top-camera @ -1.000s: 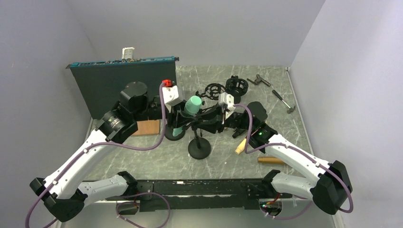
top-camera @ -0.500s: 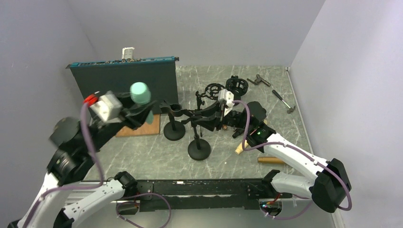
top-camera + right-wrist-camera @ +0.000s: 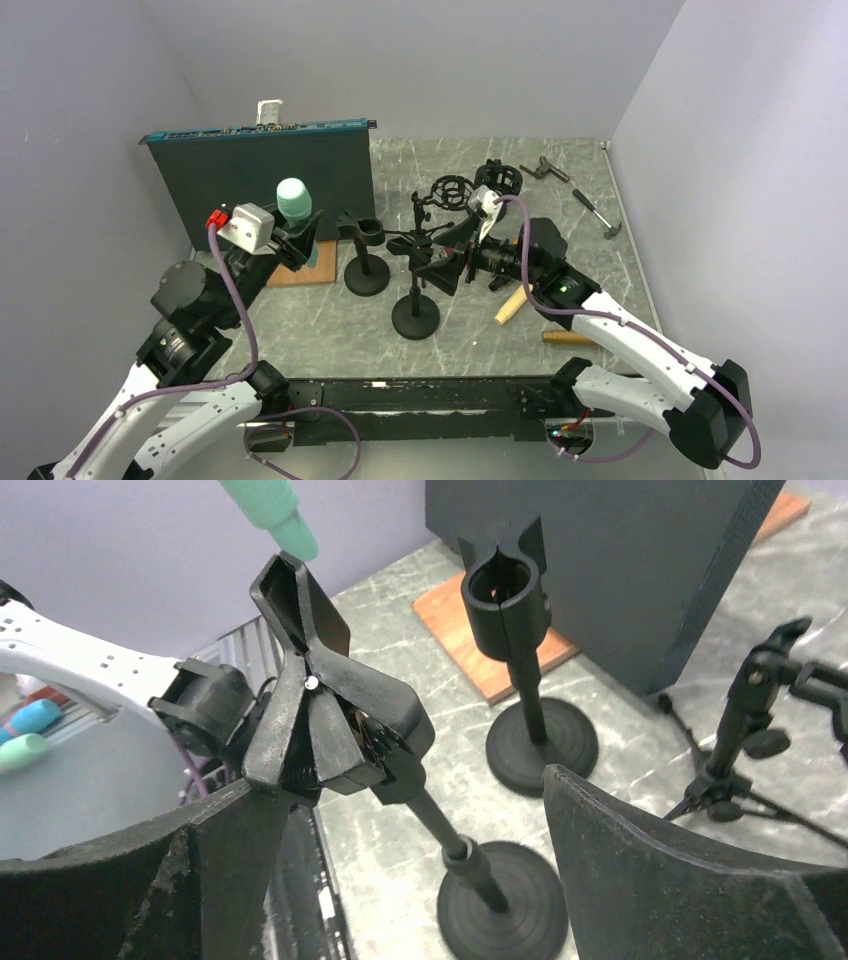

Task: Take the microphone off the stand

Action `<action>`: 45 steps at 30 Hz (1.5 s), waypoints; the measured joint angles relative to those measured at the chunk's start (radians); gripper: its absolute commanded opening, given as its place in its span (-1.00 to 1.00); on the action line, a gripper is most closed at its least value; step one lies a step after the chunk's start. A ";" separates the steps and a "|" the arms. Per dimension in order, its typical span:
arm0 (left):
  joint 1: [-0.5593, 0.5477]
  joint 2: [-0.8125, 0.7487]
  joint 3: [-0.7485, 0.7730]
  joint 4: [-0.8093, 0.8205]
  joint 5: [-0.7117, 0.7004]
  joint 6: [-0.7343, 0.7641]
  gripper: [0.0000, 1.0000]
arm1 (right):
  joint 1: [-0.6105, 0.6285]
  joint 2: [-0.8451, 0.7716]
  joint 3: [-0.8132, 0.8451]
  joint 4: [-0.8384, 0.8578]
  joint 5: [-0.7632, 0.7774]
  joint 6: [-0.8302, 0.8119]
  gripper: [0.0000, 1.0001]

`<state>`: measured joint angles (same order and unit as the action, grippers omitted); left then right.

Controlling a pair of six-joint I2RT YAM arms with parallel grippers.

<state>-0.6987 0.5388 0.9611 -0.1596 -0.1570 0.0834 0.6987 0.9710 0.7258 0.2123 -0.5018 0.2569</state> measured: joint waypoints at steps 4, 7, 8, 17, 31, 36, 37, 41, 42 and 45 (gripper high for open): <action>0.000 -0.001 -0.029 -0.002 -0.015 0.001 -1.00 | 0.002 -0.008 0.045 -0.122 0.003 0.047 1.00; 0.001 -0.013 -0.029 -0.001 -0.025 0.001 -1.00 | 0.002 -0.003 0.098 -0.208 -0.003 0.079 1.00; 0.001 -0.019 -0.029 -0.001 -0.026 0.002 -1.00 | 0.002 0.003 0.120 -0.231 -0.006 0.093 1.00; 0.002 -0.051 -0.062 0.013 -0.025 0.002 -1.00 | 0.001 0.106 0.311 -0.371 -0.009 0.220 0.96; 0.002 -0.053 -0.071 0.013 -0.005 0.003 -1.00 | 0.000 0.223 0.407 -0.444 -0.055 0.243 0.46; 0.002 -0.053 -0.071 0.013 0.003 0.003 -1.00 | 0.000 0.225 0.407 -0.452 -0.061 0.240 0.06; 0.002 -0.053 -0.071 0.013 0.003 0.003 -1.00 | 0.000 0.226 0.407 -0.451 -0.066 0.239 -0.03; 0.002 -0.053 -0.071 0.013 0.005 0.003 -1.00 | 0.000 0.226 0.406 -0.451 -0.084 0.232 -0.38; 0.002 -0.053 -0.071 0.013 0.006 0.003 -1.00 | 0.000 0.226 0.405 -0.451 -0.085 0.230 -0.50; 0.002 -0.053 -0.071 0.013 0.010 0.003 -1.00 | 0.000 0.226 0.397 -0.440 -0.090 0.226 -0.71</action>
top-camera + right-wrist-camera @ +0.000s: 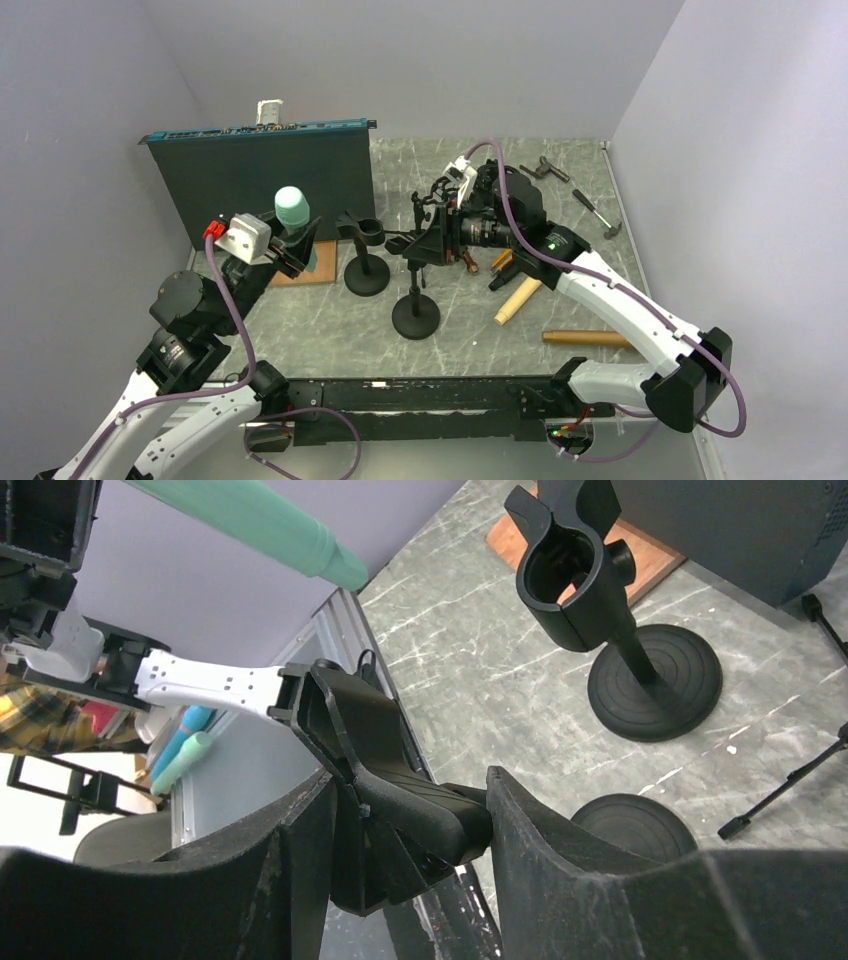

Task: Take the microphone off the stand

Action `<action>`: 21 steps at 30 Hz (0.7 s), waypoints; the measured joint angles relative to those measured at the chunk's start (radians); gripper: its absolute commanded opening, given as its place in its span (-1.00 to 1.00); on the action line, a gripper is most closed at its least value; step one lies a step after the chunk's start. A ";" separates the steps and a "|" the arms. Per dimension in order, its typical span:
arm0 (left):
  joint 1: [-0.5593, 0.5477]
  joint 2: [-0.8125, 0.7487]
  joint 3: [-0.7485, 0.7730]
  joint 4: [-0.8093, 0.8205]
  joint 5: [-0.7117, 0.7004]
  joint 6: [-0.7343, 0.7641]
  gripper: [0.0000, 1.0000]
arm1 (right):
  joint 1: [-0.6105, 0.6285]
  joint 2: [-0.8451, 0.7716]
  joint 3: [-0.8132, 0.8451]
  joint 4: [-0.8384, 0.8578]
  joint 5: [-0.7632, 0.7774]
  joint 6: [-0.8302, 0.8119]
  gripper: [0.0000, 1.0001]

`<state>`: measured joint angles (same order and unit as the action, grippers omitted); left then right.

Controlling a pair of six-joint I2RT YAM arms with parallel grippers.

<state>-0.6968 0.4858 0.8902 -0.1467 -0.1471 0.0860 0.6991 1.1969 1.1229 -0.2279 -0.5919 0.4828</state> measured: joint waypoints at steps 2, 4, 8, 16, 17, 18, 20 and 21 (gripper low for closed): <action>0.000 0.000 0.000 0.000 0.002 0.000 -1.00 | 0.000 -0.003 -0.011 0.016 -0.006 -0.002 -0.81; 0.000 0.000 -0.001 0.000 0.003 0.000 -1.00 | 0.000 -0.013 -0.032 0.042 -0.018 -0.003 -0.87; 0.000 0.001 -0.004 0.000 0.004 0.001 -1.00 | -0.003 -0.031 -0.069 0.083 -0.023 -0.006 -0.92; 0.000 0.017 -0.005 0.000 0.007 0.000 -1.00 | -0.003 -0.013 -0.227 0.141 -0.016 -0.018 -0.94; 0.000 0.021 -0.005 0.000 0.008 0.000 -1.00 | -0.003 -0.006 -0.248 0.160 -0.016 -0.018 -0.92; 0.000 0.023 -0.006 0.000 0.010 0.000 -1.00 | -0.003 0.000 -0.265 0.174 -0.015 -0.018 -0.90; 0.000 0.030 -0.006 0.000 0.011 0.000 -1.00 | -0.003 0.020 -0.295 0.208 -0.021 -0.005 -0.86; 0.000 0.034 -0.008 0.001 0.011 0.000 -1.00 | -0.003 0.027 -0.296 0.229 -0.018 -0.003 -0.83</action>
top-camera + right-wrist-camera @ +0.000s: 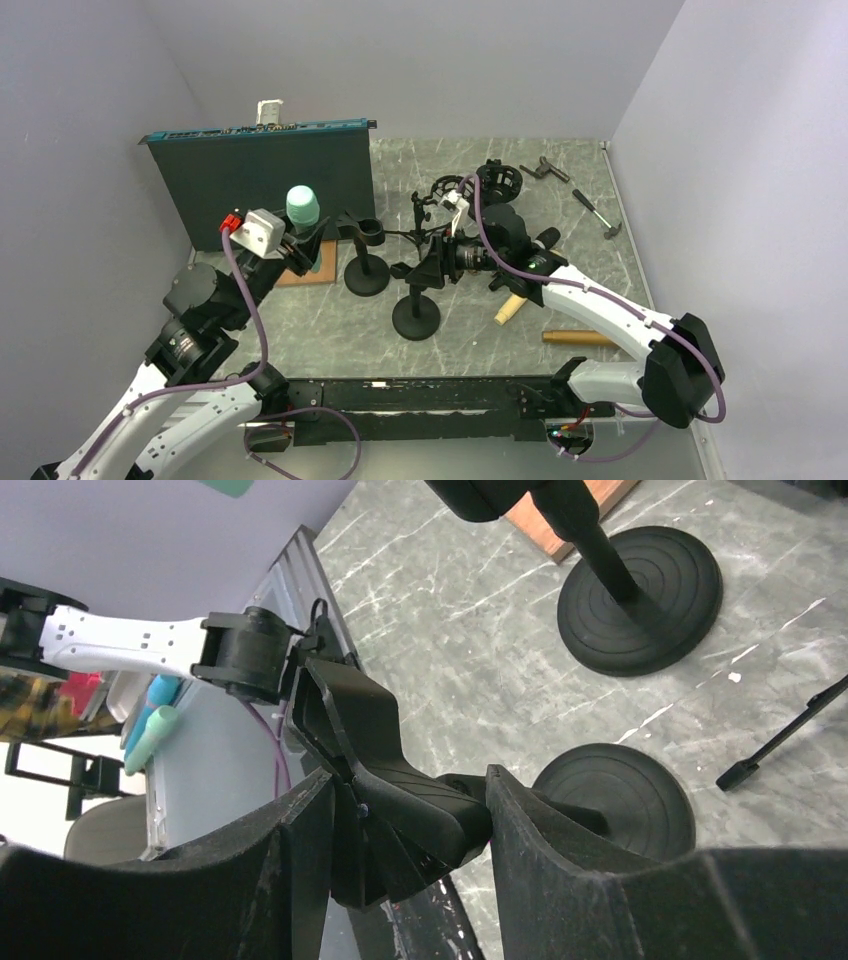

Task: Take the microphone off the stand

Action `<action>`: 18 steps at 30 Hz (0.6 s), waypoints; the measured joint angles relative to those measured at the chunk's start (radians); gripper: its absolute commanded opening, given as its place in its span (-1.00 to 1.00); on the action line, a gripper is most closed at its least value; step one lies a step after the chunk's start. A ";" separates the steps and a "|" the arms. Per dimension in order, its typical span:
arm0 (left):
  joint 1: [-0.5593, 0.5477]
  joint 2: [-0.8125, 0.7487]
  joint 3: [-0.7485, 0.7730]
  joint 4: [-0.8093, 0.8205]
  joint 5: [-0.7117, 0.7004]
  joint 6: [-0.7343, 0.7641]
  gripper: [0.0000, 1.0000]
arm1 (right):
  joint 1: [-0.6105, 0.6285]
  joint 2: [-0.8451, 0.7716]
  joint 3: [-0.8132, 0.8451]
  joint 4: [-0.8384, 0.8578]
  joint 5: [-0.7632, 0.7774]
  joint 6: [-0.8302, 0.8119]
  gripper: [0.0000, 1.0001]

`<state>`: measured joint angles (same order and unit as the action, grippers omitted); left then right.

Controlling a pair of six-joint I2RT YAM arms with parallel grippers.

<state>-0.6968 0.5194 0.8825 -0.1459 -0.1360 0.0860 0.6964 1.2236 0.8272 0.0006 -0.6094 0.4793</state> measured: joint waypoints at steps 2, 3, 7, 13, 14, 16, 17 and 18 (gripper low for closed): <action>0.000 0.008 -0.006 0.003 0.000 0.000 -1.00 | 0.000 0.003 -0.004 0.017 -0.001 0.004 -0.65; 0.000 0.014 -0.011 0.007 0.000 0.000 -1.00 | 0.000 0.006 -0.005 0.025 -0.002 0.005 -0.51; 0.000 0.060 -0.019 0.006 0.000 -0.001 -1.00 | 0.000 0.011 -0.005 0.043 -0.001 0.011 -0.08; 0.000 0.118 -0.019 0.002 0.000 -0.041 -1.00 | 0.002 0.010 0.032 -0.012 0.042 0.000 0.60; 0.000 0.120 -0.019 0.000 0.000 -0.060 -1.00 | 0.003 0.010 0.048 -0.041 0.065 -0.006 0.71; 0.000 0.119 -0.019 -0.001 -0.001 -0.110 -1.00 | 0.004 0.010 0.085 -0.101 0.103 -0.024 0.80; 0.001 0.117 -0.019 -0.001 0.000 -0.143 -1.00 | 0.004 0.010 0.114 -0.137 0.120 -0.036 0.85; 0.001 0.115 -0.019 -0.002 0.000 -0.169 -1.00 | 0.004 0.010 0.136 -0.157 0.132 -0.044 0.88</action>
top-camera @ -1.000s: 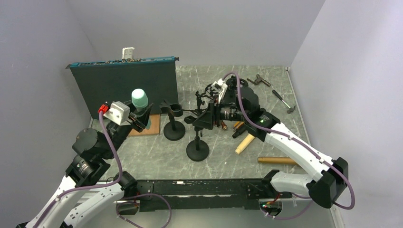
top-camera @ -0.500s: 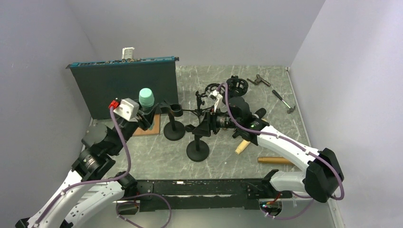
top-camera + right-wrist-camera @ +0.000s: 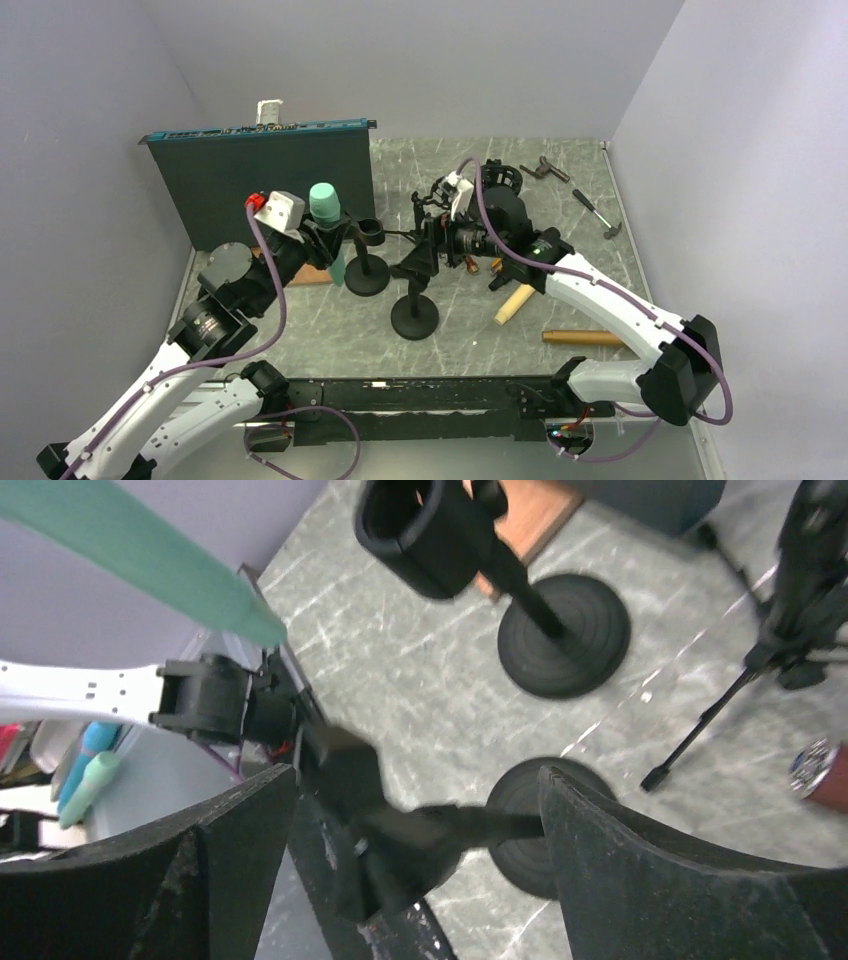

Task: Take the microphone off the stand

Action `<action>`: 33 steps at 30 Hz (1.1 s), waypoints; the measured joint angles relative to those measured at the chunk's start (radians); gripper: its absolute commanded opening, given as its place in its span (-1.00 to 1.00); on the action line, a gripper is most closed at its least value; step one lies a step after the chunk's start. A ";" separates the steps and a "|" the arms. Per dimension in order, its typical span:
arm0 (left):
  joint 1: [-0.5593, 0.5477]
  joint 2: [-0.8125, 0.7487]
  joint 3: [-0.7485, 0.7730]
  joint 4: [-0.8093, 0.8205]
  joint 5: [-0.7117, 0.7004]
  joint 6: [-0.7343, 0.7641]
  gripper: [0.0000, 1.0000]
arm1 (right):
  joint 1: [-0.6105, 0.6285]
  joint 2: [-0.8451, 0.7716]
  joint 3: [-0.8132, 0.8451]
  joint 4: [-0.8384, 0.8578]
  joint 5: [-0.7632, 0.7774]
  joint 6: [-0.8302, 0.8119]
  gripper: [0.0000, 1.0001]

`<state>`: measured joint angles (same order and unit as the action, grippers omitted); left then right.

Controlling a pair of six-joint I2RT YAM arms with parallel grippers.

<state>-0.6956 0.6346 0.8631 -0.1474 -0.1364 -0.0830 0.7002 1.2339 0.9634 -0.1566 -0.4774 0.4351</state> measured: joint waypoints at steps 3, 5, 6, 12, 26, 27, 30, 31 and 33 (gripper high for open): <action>0.002 -0.017 0.000 0.000 0.015 -0.093 -1.00 | 0.000 -0.008 0.081 -0.035 0.032 -0.021 0.99; 0.002 -0.038 -0.004 0.007 0.043 -0.152 -1.00 | 0.000 -0.034 0.104 -0.034 0.040 -0.023 1.00; 0.002 -0.049 -0.005 0.011 0.059 -0.179 -1.00 | 0.000 -0.049 0.106 -0.031 0.040 -0.020 1.00; 0.006 -0.050 0.011 0.071 0.177 -0.339 -1.00 | 0.019 -0.170 0.047 0.161 -0.085 0.072 0.98; 0.036 0.100 -0.138 0.526 0.563 -0.748 -1.00 | 0.251 -0.100 -0.021 0.442 -0.116 0.195 0.04; 0.036 0.112 -0.148 0.556 0.584 -0.769 -1.00 | 0.251 -0.100 -0.032 0.457 -0.114 0.205 -0.13; 0.036 0.138 -0.171 0.636 0.631 -0.829 -0.89 | 0.250 -0.100 -0.053 0.489 -0.099 0.229 -1.00; 0.036 0.144 -0.172 0.652 0.642 -0.839 -0.60 | 0.250 -0.101 -0.060 0.505 -0.098 0.231 -1.00; 0.042 0.164 -0.172 0.691 0.666 -0.861 0.09 | 0.249 -0.105 -0.069 0.525 -0.083 0.232 -1.00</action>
<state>-0.6537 0.7986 0.6914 0.5434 0.5293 -0.9436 0.9497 1.1290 0.8944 0.3687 -0.5602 0.6674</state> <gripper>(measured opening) 0.455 0.267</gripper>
